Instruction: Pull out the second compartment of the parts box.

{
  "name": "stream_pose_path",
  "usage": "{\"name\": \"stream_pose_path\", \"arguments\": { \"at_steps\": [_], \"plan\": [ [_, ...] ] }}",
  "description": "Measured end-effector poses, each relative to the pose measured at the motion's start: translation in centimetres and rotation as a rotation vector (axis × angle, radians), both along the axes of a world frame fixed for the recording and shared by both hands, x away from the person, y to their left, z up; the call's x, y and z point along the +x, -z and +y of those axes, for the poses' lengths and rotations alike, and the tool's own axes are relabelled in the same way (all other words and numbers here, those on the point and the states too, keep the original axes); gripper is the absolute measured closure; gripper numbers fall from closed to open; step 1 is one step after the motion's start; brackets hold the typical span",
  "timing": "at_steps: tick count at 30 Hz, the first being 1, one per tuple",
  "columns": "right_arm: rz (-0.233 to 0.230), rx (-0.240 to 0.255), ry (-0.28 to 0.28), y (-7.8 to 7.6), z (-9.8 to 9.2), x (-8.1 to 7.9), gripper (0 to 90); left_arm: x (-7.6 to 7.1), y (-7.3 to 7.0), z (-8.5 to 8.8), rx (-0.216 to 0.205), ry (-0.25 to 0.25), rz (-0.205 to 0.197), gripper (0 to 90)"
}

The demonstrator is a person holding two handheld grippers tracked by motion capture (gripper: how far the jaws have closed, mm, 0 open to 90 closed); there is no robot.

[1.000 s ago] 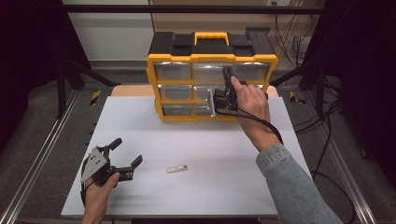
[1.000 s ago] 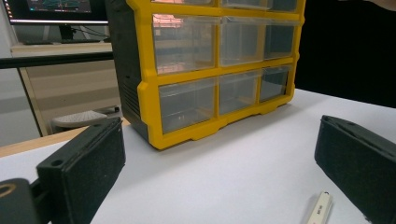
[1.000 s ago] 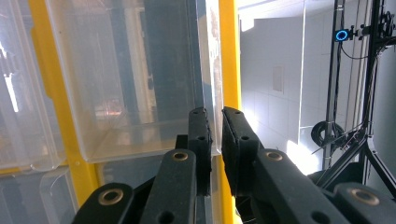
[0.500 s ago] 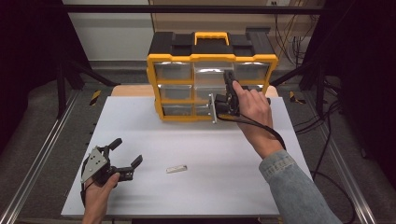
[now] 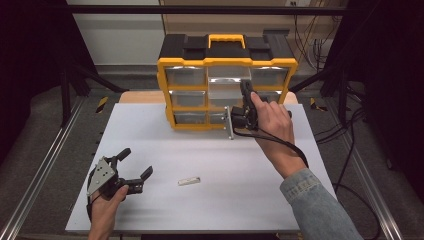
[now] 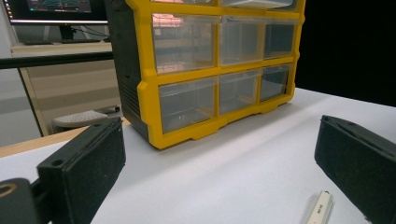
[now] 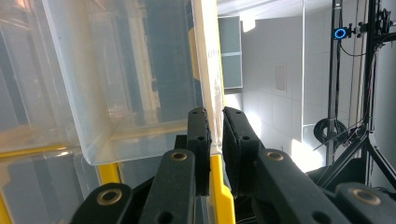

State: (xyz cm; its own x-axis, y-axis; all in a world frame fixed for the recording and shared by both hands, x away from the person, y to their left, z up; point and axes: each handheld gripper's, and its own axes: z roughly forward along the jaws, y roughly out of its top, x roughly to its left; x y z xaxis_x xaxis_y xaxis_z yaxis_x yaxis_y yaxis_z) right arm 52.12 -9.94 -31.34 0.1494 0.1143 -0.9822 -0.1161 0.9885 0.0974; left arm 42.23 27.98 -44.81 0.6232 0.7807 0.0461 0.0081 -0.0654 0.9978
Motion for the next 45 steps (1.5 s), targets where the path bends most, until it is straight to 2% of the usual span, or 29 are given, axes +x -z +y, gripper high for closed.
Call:
{"name": "stream_pose_path", "arguments": {
  "at_steps": [27,45],
  "plan": [
    [0.016,0.007,-0.005,-0.1,0.2,-2.1,80.8,0.0,0.0,0.0,0.007,0.000,0.001,1.7],
    [0.024,0.014,-0.006,-0.1,0.1,-2.8,80.6,0.0,0.0,-0.1,0.008,0.002,0.003,1.7]
  ]
}}
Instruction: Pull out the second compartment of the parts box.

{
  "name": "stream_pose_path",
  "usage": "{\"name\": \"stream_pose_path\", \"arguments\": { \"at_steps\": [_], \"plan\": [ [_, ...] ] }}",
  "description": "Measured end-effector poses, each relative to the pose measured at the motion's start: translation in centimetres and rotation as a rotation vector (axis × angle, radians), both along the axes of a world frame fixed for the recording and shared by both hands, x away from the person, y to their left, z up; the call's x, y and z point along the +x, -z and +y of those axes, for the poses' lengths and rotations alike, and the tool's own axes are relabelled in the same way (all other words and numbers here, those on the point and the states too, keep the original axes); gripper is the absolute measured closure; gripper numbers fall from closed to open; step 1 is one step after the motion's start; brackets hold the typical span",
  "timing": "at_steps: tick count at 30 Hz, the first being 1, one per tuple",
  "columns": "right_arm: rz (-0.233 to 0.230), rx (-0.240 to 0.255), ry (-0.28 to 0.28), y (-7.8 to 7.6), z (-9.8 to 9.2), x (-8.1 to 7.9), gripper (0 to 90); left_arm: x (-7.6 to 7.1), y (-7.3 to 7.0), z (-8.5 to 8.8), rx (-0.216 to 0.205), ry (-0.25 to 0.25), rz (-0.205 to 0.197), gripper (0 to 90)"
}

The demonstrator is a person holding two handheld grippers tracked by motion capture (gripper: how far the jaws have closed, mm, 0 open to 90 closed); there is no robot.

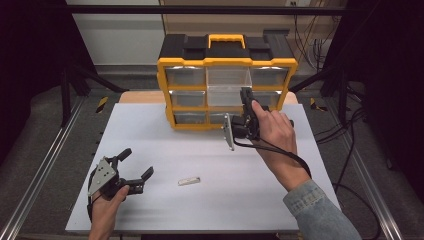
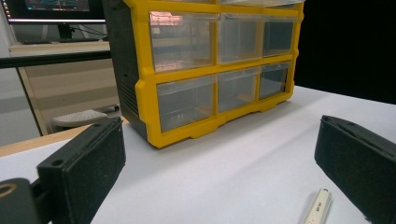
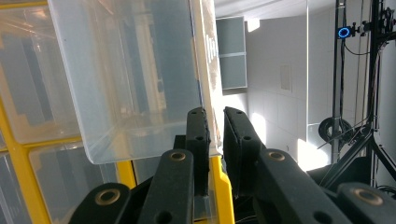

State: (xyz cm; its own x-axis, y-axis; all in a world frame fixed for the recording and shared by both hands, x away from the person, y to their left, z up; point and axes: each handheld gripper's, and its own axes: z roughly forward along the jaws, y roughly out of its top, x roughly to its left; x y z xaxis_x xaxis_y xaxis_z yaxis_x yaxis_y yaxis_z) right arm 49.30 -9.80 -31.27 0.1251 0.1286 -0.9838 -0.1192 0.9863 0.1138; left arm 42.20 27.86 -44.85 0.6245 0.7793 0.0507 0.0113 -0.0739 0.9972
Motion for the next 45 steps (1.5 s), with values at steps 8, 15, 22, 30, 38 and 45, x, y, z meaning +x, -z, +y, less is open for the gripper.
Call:
{"name": "stream_pose_path", "arguments": {
  "at_steps": [8,15,22,30,38,45],
  "plan": [
    [0.001,0.003,-0.001,0.0,0.0,-0.3,80.5,0.0,0.0,0.0,0.003,0.001,0.000,1.7],
    [0.001,0.007,-0.002,0.1,0.0,-0.6,80.2,0.0,0.0,0.0,0.005,0.000,0.001,1.7],
    [0.000,0.007,-0.004,0.1,0.0,-0.8,80.0,0.0,0.0,0.0,0.006,0.001,0.001,1.7],
    [-0.001,0.001,-0.003,0.3,0.0,-0.9,79.9,0.0,0.0,-0.1,0.006,0.001,0.001,1.7],
    [-0.002,0.001,-0.002,0.5,0.1,-1.0,79.6,0.0,0.0,-0.1,0.007,0.002,0.001,1.7],
    [0.001,-0.003,-0.003,0.4,0.1,-1.0,79.3,0.0,0.0,-0.1,0.009,0.003,0.002,1.7]
  ]
}}
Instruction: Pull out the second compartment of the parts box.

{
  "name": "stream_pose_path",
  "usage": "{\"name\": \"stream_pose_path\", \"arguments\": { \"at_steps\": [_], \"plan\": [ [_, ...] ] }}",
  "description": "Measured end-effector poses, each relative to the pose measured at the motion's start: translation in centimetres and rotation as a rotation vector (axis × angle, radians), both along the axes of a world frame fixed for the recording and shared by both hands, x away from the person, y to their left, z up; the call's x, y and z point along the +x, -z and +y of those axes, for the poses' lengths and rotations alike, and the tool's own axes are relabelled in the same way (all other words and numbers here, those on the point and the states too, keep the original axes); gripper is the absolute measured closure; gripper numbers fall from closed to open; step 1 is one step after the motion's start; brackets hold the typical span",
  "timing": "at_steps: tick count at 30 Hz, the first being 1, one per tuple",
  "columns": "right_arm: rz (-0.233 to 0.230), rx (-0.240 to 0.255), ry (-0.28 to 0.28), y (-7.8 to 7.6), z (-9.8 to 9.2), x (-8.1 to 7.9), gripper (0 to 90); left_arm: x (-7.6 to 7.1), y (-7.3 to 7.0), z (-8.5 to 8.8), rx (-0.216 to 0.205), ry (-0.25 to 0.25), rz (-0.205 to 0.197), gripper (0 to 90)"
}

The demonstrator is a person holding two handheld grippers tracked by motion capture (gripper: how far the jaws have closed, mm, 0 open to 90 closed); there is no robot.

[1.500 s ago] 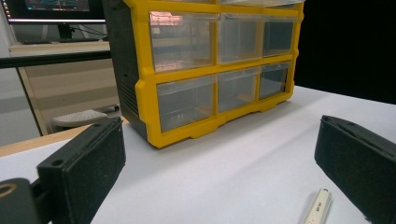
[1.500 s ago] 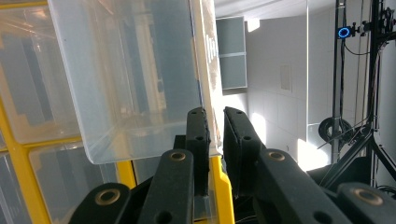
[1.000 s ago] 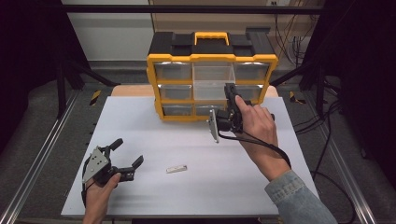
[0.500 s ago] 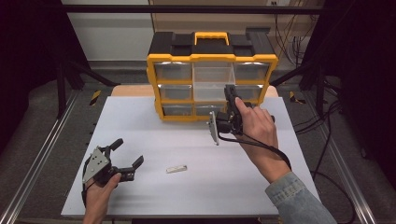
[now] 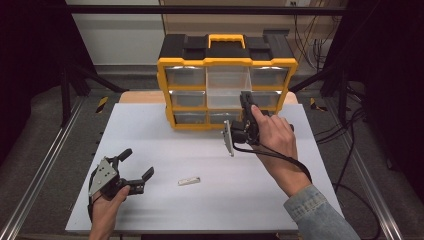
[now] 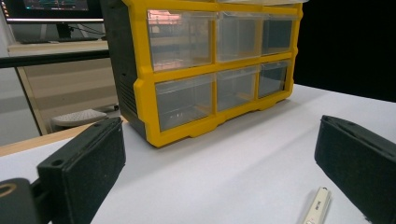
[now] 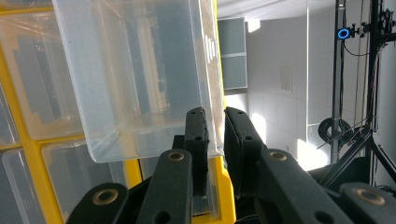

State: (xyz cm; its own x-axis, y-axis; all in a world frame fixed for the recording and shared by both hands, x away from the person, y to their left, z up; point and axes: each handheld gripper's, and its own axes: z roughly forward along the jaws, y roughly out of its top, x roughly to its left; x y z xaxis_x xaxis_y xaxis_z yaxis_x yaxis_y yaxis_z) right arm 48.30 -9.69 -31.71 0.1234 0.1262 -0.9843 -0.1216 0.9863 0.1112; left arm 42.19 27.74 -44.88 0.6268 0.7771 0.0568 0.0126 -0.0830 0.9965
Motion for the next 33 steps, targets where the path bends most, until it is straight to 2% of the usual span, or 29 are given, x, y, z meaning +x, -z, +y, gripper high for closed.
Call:
{"name": "stream_pose_path", "arguments": {
  "at_steps": [2,4,6,11,14,16,21,29,31,33],
  "plan": [
    [0.001,-0.003,-0.002,0.0,0.0,0.0,78.2,0.0,0.0,0.0,0.002,0.000,0.000,1.7],
    [0.016,0.004,-0.013,-0.1,-0.1,0.1,71.7,0.0,0.0,0.0,0.002,0.001,0.002,1.7],
    [0.002,0.008,-0.007,-0.2,-0.3,0.1,64.9,0.0,0.0,0.0,0.003,0.002,0.002,1.7],
    [0.016,0.049,0.010,-0.4,-1.3,-0.2,53.2,0.1,0.0,0.0,0.001,0.002,0.004,1.7],
    [0.037,0.085,0.028,-0.3,-2.2,-0.5,42.6,0.1,0.1,-0.1,0.002,0.002,0.004,1.7],
    [0.072,0.144,0.018,-0.1,-3.0,-0.8,37.8,0.1,0.1,-0.1,0.002,0.003,0.004,1.7],
    [0.114,0.229,0.025,0.9,-4.7,-1.6,27.8,0.1,0.1,-0.2,0.009,0.006,0.005,1.7],
    [0.200,0.463,0.042,2.9,-7.6,-3.7,21.7,0.2,0.1,-0.3,0.011,0.008,0.005,1.7],
    [0.235,0.549,0.034,3.7,-8.6,-4.2,20.9,0.2,0.1,-0.3,0.010,0.008,0.006,1.7],
    [0.256,0.604,0.039,4.4,-9.3,-4.7,19.4,0.2,0.1,-0.3,0.009,0.008,0.007,1.7]
  ]
}}
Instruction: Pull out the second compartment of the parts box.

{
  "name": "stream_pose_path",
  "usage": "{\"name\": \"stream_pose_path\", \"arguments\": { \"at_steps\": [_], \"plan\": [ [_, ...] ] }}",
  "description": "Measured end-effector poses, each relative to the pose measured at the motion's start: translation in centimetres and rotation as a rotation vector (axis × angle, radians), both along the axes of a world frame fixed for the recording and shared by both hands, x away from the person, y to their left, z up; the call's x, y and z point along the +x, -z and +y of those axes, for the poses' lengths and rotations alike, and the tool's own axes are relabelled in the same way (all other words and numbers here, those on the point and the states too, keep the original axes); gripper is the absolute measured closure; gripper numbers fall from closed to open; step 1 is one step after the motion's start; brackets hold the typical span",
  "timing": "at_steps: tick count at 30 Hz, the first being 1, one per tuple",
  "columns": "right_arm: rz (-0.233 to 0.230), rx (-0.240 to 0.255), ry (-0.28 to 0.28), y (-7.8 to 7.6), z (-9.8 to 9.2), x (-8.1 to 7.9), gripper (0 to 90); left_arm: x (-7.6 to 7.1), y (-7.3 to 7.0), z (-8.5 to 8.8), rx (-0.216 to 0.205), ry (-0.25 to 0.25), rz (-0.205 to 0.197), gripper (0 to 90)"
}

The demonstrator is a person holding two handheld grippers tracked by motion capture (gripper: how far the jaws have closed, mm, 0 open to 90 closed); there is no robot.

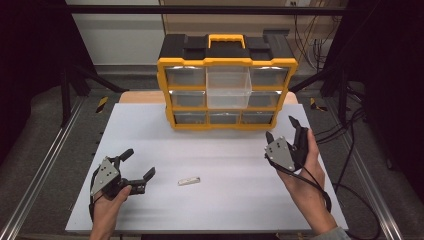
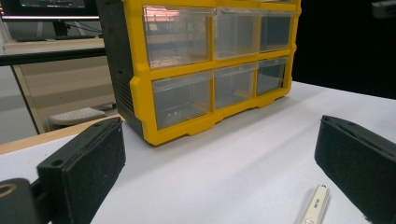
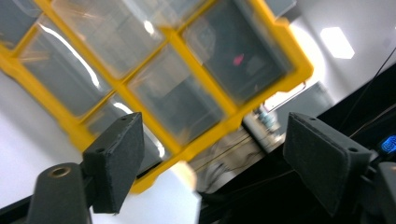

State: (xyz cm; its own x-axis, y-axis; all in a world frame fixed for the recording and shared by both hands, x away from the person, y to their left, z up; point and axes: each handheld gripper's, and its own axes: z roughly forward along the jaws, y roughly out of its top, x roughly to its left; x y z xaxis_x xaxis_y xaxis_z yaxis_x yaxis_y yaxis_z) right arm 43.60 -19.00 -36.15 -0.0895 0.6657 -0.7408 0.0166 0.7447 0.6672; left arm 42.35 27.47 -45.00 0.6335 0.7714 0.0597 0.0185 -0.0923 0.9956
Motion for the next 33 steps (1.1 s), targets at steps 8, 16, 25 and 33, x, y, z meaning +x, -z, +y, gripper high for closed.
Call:
{"name": "stream_pose_path", "arguments": {
  "at_steps": [8,16,25,33],
  "plan": [
    [0.071,0.288,-0.040,2.4,-3.0,-1.4,17.0,0.0,0.1,-0.4,0.021,0.009,0.004,1.6],
    [0.157,0.532,-0.094,5.3,-5.7,-1.1,12.9,-0.1,0.2,-0.8,0.017,0.031,0.019,1.5],
    [0.250,0.622,-0.227,7.8,-7.3,-1.2,7.8,0.1,0.2,-1.1,0.008,0.045,0.028,1.4],
    [0.287,0.596,-0.291,9.1,-6.1,-1.4,9.4,-0.3,-0.5,-1.2,0.042,0.036,0.034,1.7]
  ]
}}
